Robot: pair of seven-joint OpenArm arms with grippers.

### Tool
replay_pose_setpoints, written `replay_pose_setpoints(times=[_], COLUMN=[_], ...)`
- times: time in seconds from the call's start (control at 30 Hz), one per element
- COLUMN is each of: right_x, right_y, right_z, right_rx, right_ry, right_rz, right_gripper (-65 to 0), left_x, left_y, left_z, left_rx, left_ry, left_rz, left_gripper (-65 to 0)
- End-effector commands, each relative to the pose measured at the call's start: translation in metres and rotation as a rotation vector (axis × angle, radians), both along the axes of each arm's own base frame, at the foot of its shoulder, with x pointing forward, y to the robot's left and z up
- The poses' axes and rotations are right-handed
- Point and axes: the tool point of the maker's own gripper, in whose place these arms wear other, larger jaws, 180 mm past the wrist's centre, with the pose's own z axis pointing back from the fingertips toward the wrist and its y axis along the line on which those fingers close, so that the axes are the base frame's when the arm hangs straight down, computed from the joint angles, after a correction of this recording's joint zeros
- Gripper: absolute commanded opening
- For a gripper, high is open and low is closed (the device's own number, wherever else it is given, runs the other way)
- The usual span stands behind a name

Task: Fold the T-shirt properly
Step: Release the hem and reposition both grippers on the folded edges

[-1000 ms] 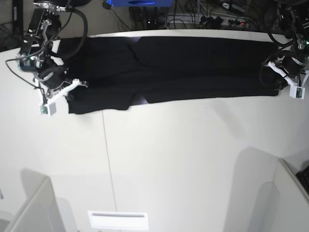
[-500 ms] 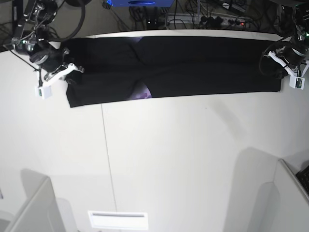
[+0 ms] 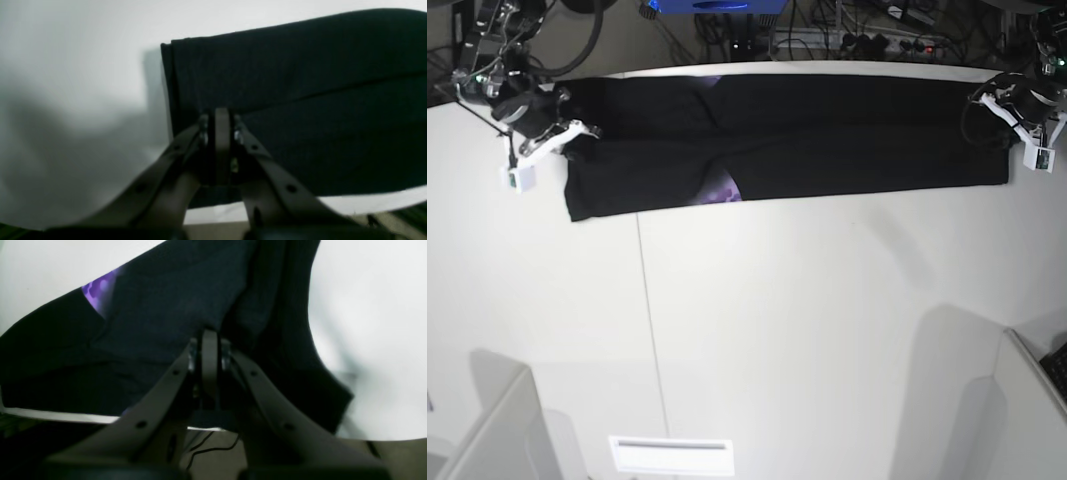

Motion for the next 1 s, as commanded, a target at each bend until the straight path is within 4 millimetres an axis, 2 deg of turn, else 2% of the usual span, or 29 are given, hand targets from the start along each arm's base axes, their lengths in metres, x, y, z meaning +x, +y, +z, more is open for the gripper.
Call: replay_pose_setpoints(times=[0.0,0.17,0.4,0.43,0.5,0.6,0.67,0.7,0.77,0.83,0.9,0.97], right_x=[0.003,0.001,0.000,0.000,0.000,-0.002,-0.004,-0.005,-0.005,-0.003,0.001,0.007], right_y=[-0.006,-0.006,-0.004,-0.005,-0.006,-0.006,-0.007,-0.009,-0.023,-0.027,-0.024,-0.005], right_z=[0.003,-0.002,-0.002,-0.002,-0.002,-0.003,-0.004,-0.004,0.000,0.004,0.008,0.010], right_rx=[-0.027,-0.038,-0.033,-0.033,-0.034,-0.033,-0.037,-0.039,-0.058,-0.060,-0.059,-0.051], right_ry=[-0.017,-0.004,-0.001,-0.001,0.000,0.003,0.003,0.005,-0.012,-0.041,-0.070,-0.111], right_rz=[-0.004,-0.013,-0.013,-0.015,-0.019,-0.019,-0.023,-0.027,-0.069,-0.098,-0.093,-0.003], right_gripper=[-65.0,-65.0,-65.0,-65.0,-62.9,-43.4,-36.2,-35.6,-36.8,-39.9,-44.4,-54.2], left_x=[0.002,-0.005,-0.006,-0.006,-0.006,-0.008,-0.011,-0.012,-0.015,-0.015,-0.011,-0.009], left_y=[0.002,0.008,0.011,0.011,0.012,0.020,0.027,0.032,0.044,0.048,0.042,0.034], left_z=[0.005,-0.007,-0.008,-0.007,-0.007,-0.003,0.002,0.006,0.017,0.027,0.035,0.037], left_rx=[0.008,-0.010,-0.010,-0.009,-0.008,0.005,0.008,0.015,0.036,0.050,0.057,0.048], left_ry=[-0.018,0.013,0.013,0.013,0.011,0.004,-0.014,-0.028,-0.060,-0.093,-0.118,-0.139], left_rz=[-0.004,0.027,0.038,0.039,0.041,0.061,0.097,0.118,0.160,0.180,0.169,0.169], left_gripper=[-65.0,-65.0,-65.0,-60.9,-48.1,-29.5,-19.6,-15.1,-10.9,-12.7,-18.1,-30.9])
